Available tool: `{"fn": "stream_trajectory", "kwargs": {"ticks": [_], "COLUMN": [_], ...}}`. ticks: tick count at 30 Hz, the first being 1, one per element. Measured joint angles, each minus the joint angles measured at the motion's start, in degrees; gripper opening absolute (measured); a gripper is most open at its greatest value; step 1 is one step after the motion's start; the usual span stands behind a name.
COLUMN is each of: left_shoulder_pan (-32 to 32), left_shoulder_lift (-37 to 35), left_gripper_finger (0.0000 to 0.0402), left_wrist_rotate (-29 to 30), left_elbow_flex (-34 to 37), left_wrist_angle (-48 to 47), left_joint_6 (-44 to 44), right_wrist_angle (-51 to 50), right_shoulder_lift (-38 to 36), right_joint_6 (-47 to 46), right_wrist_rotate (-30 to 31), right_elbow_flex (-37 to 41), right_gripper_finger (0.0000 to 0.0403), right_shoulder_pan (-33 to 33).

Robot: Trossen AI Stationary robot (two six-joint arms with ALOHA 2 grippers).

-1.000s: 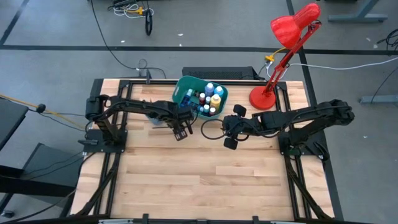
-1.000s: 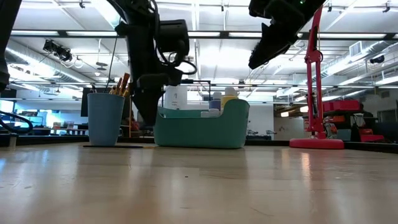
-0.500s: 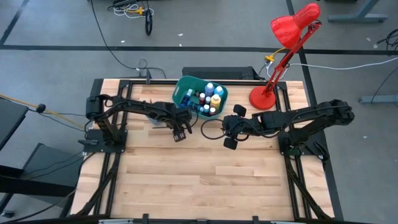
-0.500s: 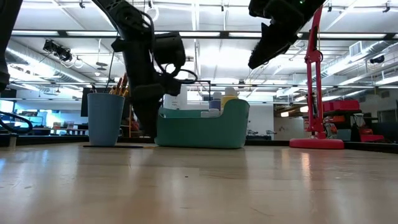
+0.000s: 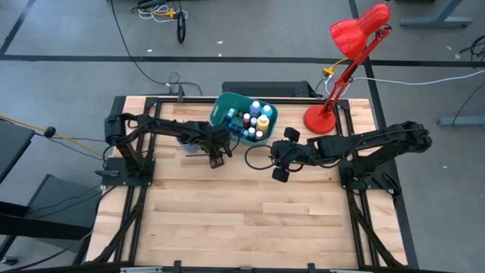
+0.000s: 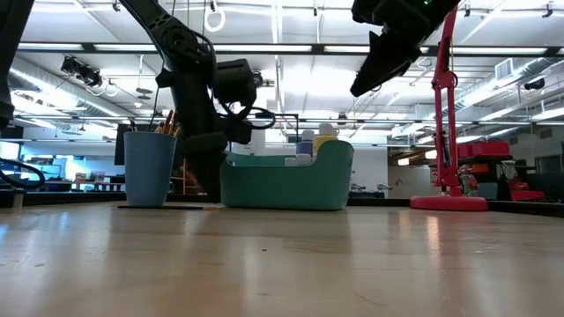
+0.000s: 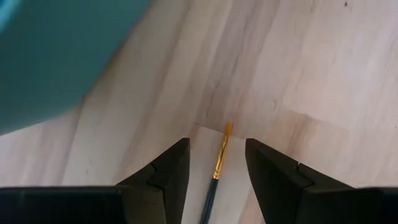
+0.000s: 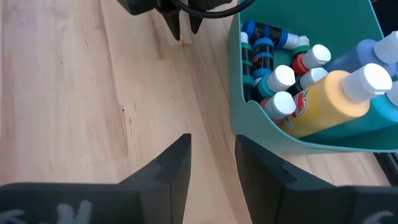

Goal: Pick & Place Paint Supplies
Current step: Put the gold paint brush into the blue cup

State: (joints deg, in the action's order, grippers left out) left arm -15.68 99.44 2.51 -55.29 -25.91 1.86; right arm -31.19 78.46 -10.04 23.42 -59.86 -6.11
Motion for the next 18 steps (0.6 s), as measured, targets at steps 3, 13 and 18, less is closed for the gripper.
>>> {"fn": "stream_trajectory", "kwargs": {"ticks": [3,13,18], "left_shoulder_pan": [-0.5,-0.5,-1.8], "left_shoulder_lift": [0.0,0.0,0.0], "left_gripper_finger": [0.0164,0.0181,0.0209], "left_wrist_rotate": [-1.8,-2.0,-2.5], "left_elbow_flex": [0.0,0.0,0.0], "left_wrist_angle": [0.0,-0.1,-0.4], "left_joint_6": [-2.3,-10.4,-10.2], "right_wrist_angle": [0.3,0.6,1.2], "right_shoulder_lift": [0.0,0.0,0.0], "right_joint_6": [0.1,0.5,0.5], "right_wrist_rotate": [0.0,0.0,-0.1], "right_elbow_flex": [0.0,0.0,0.0], "right_gripper_finger": [0.0127,0.0127,0.0127], "right_shoulder_pan": [0.0,0.0,0.0]}}
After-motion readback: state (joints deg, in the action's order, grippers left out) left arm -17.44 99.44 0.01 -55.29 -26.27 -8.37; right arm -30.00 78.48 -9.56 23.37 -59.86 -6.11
